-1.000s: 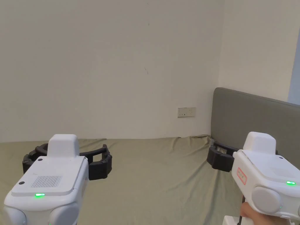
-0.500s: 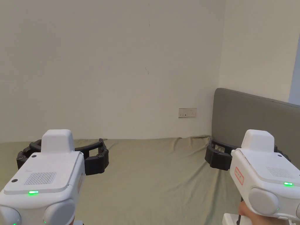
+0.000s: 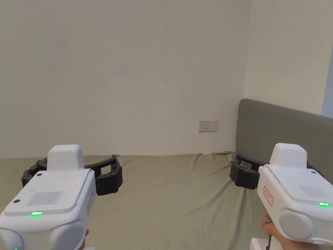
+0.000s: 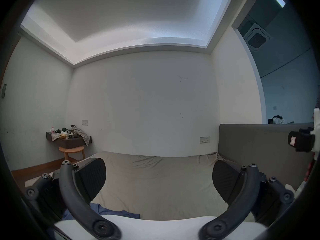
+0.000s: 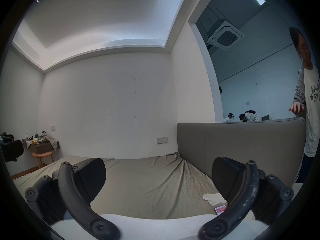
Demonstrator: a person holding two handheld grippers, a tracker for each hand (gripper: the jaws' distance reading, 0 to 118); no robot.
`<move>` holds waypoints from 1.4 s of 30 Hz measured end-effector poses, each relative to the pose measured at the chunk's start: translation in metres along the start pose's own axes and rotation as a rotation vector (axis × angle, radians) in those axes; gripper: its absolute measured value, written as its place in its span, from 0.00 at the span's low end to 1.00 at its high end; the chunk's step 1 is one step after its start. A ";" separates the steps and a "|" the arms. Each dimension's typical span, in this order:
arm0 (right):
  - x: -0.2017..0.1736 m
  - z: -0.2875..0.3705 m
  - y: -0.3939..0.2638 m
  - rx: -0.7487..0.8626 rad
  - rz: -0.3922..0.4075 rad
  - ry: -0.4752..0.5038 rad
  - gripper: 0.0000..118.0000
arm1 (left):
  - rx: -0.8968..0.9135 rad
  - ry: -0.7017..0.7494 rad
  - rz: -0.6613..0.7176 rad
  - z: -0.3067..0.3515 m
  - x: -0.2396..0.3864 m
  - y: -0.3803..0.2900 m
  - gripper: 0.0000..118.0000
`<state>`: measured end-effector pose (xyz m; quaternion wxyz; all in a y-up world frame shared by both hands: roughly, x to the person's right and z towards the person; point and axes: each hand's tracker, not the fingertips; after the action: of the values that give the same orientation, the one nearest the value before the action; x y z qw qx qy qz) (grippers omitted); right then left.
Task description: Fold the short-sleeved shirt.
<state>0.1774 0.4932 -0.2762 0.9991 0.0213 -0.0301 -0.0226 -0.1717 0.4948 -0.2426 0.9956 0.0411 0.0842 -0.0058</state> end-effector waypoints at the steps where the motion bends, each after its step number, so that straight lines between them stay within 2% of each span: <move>1: 0.000 0.002 0.000 -0.004 0.000 0.020 0.91 | 0.010 -0.021 0.011 0.002 0.001 0.001 0.96; 2: 0.001 0.003 -0.001 0.008 -0.004 0.035 0.71 | 0.023 -0.035 0.027 0.004 0.001 0.002 0.83; 3: 0.001 0.005 -0.003 0.021 -0.016 0.042 0.34 | 0.015 -0.028 0.030 0.005 0.002 0.002 0.57; 4: -0.001 0.004 -0.004 0.011 -0.007 0.009 0.09 | -0.012 -0.010 0.041 0.004 0.004 0.003 0.32; 5: -0.002 0.004 -0.004 0.002 -0.001 -0.009 0.02 | -0.053 -0.016 0.059 0.001 0.003 0.002 0.11; 6: 0.001 0.004 -0.006 0.004 -0.013 -0.001 0.01 | -0.050 -0.052 0.076 0.002 -0.002 0.000 0.00; 7: 0.003 0.005 -0.007 0.000 -0.019 0.023 0.01 | -0.005 -0.117 0.139 0.004 -0.006 -0.002 0.00; 8: 0.003 0.006 -0.008 -0.006 -0.015 0.021 0.01 | -0.012 -0.071 0.137 0.006 -0.007 -0.003 0.00; 9: 0.002 0.007 -0.009 -0.015 0.001 0.017 0.00 | -0.008 -0.026 0.107 0.007 -0.004 -0.003 0.00; 11: 0.002 0.008 -0.014 -0.011 0.011 0.004 0.00 | 0.005 -0.036 0.040 0.007 -0.004 -0.006 0.00; 18: 0.007 0.007 -0.013 -0.032 -0.033 0.011 0.00 | -0.020 -0.065 -0.003 0.007 0.001 -0.006 0.00; 21: -0.001 0.009 -0.014 -0.031 -0.025 0.024 0.00 | -0.010 -0.045 0.011 0.009 -0.006 -0.006 0.00; 26: -0.026 0.004 -0.011 -0.031 -0.036 0.102 0.00 | -0.001 0.033 0.010 0.022 -0.038 0.001 0.00; 32: -0.101 0.003 -0.009 -0.020 -0.040 0.302 0.00 | 0.013 0.251 0.012 0.072 -0.115 0.011 0.00; 38: -0.216 0.018 -0.014 -0.031 -0.046 0.588 0.00 | 0.004 0.558 -0.060 0.155 -0.201 0.008 0.00; 42: -0.290 0.044 -0.021 -0.047 -0.046 0.782 0.00 | -0.010 0.730 -0.018 0.216 -0.251 0.004 0.00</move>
<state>-0.1159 0.4841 -0.2505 0.9345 0.0062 0.3540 -0.0360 -0.3833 0.4821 0.0122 0.9000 0.0350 0.4346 0.0007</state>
